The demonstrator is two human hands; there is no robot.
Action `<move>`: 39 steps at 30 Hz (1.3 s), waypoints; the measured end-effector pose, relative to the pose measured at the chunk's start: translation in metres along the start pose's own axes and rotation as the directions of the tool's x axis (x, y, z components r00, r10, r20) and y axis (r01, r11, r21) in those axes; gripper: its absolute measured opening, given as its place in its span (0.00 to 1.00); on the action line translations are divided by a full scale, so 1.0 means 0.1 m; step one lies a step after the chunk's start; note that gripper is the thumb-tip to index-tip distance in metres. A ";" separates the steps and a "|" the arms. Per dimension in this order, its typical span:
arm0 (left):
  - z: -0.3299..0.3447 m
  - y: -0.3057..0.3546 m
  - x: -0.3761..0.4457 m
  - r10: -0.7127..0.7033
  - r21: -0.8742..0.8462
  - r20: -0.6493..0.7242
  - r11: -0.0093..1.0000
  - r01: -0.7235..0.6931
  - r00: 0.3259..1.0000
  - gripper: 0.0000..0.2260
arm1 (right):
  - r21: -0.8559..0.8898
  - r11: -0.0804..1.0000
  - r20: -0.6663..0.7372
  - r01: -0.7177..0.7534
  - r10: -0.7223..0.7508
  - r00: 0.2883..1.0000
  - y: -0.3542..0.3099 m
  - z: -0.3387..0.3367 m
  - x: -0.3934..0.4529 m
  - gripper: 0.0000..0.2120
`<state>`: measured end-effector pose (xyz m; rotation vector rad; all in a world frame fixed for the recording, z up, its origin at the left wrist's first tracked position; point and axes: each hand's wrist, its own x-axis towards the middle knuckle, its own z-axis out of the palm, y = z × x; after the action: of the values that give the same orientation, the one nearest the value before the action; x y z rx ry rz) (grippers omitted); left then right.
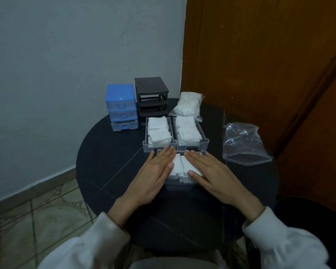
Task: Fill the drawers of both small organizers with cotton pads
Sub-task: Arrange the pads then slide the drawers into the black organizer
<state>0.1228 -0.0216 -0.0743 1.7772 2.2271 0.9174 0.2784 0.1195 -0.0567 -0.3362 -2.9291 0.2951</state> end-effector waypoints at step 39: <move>-1.33 -0.83 2.15 -0.140 0.220 0.009 0.966 0.134 0.990 0.19 | -0.111 0.973 -0.021 -0.202 0.201 0.979 0.15 -0.62 1.74 0.33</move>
<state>-0.0711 0.1193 0.0418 1.6797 2.4819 0.6413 0.1269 0.1866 0.0266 -0.6524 -2.9113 0.1549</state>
